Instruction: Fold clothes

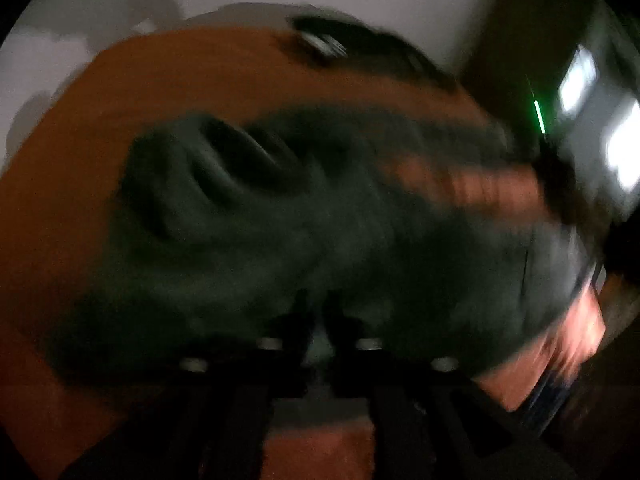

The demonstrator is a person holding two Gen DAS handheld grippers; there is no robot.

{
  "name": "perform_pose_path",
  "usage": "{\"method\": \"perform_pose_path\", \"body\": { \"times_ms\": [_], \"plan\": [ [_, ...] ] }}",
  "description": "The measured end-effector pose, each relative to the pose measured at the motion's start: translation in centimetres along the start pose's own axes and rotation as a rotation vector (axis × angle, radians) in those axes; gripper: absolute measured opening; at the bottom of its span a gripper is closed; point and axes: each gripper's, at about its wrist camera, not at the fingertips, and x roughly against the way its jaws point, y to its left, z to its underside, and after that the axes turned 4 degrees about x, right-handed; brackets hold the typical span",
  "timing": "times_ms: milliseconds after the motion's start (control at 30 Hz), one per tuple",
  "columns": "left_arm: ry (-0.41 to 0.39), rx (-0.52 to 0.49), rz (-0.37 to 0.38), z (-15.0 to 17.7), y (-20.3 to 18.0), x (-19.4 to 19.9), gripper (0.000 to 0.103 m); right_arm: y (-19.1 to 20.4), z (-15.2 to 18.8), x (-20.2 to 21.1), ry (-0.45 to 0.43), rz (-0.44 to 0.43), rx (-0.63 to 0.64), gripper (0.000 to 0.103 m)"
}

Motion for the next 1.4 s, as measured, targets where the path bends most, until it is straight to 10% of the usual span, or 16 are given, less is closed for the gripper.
{"method": "perform_pose_path", "body": {
  "times_ms": [67,300,367,400,467,700,867,1133,1267,1400],
  "plan": [
    [-0.063,0.104,-0.026,-4.8,4.4,0.5,0.075,0.9,-0.3,-0.2,0.004,-0.015,0.013,0.037],
    [-0.049,0.3,-0.103,-12.5,13.2,-3.3,0.074,3.9,0.2,0.4,0.014,-0.04,0.098,0.037],
    [0.016,0.287,-0.088,-12.9,12.8,-5.8,0.059,3.8,0.5,0.9,0.014,-0.035,0.108,0.037],
    [0.037,0.266,-0.081,-13.4,12.1,-6.9,0.03,3.4,0.6,1.1,0.012,-0.028,0.105,0.037],
    [0.078,0.217,-0.099,-12.9,10.6,-9.1,0.01,2.7,0.8,1.6,0.01,-0.018,0.091,0.037],
    [-0.214,-0.016,-0.092,-4.6,0.8,-2.5,0.006,-0.6,0.9,3.1,-0.026,-0.003,-0.021,0.037],
    [-0.075,-0.085,0.045,4.7,-5.4,-0.7,0.007,-1.4,0.9,2.5,-0.03,-0.008,-0.044,0.037],
    [0.007,-0.004,0.046,5.8,-5.7,0.1,0.013,1.3,0.1,-0.9,0.039,-0.068,-0.022,0.037],
    [0.048,0.036,0.046,6.4,-5.9,0.6,0.062,3.0,-0.2,-1.1,0.038,-0.087,0.027,0.037],
    [0.155,0.149,0.11,5.8,-4.7,-1.7,0.067,2.7,-0.2,-0.6,0.033,-0.084,0.019,0.037]
  ]
}}
